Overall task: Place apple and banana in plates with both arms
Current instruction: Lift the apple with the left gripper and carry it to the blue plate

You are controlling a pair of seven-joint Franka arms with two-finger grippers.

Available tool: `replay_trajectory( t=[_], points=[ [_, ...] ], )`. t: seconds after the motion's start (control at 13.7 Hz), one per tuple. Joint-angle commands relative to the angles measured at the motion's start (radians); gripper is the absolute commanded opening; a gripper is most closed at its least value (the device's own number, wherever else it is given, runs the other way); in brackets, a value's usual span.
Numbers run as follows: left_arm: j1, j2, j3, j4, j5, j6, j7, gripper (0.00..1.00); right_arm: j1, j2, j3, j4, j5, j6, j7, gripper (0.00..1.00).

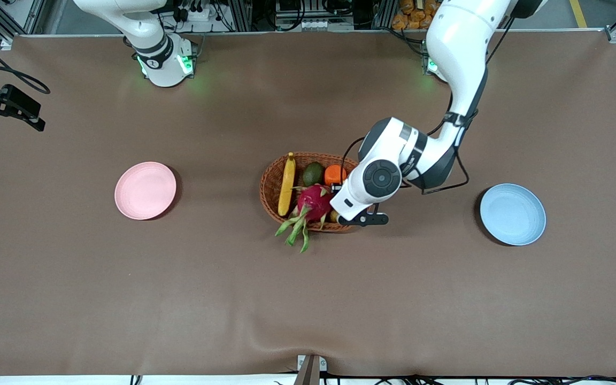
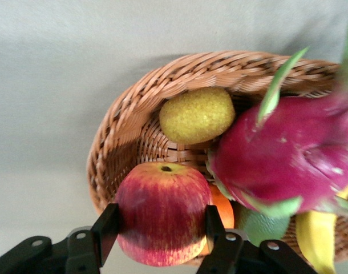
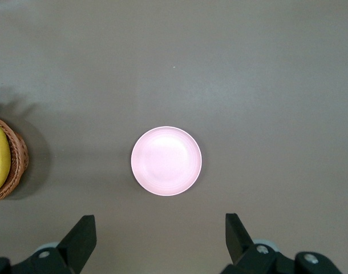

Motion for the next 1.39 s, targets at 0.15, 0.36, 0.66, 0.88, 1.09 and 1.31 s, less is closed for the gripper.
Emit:
replay_trajectory(
  t=[0.15, 0.36, 0.66, 0.88, 1.09, 1.31],
  points=[
    [0.079, -0.083, 0.007, -0.017, 0.021, -0.085, 0.064, 0.11, 0.012, -0.004, -0.002, 0.009, -0.001, -0.013, -0.007, 1.00],
    [0.125, -0.101, 0.010, -0.025, 0.032, -0.119, 0.085, 0.16, 0.012, -0.004, -0.002, 0.012, -0.001, -0.014, -0.007, 1.00],
    [0.184, -0.121, 0.009, -0.033, 0.108, -0.122, 0.092, 0.19, 0.012, -0.004, -0.002, 0.012, -0.002, -0.014, -0.007, 1.00],
    [0.286, -0.121, 0.007, -0.030, 0.159, -0.122, 0.227, 0.18, 0.014, -0.004, -0.002, 0.012, -0.001, -0.014, -0.007, 1.00],
    [0.429, -0.121, 0.006, -0.033, 0.164, -0.119, 0.402, 0.20, 0.014, -0.004, -0.002, 0.012, -0.001, -0.014, -0.007, 1.00],
    [0.489, -0.109, 0.009, -0.026, 0.252, -0.110, 0.464, 0.21, 0.019, -0.004, -0.002, 0.012, -0.001, -0.014, -0.005, 1.00]
  ],
)
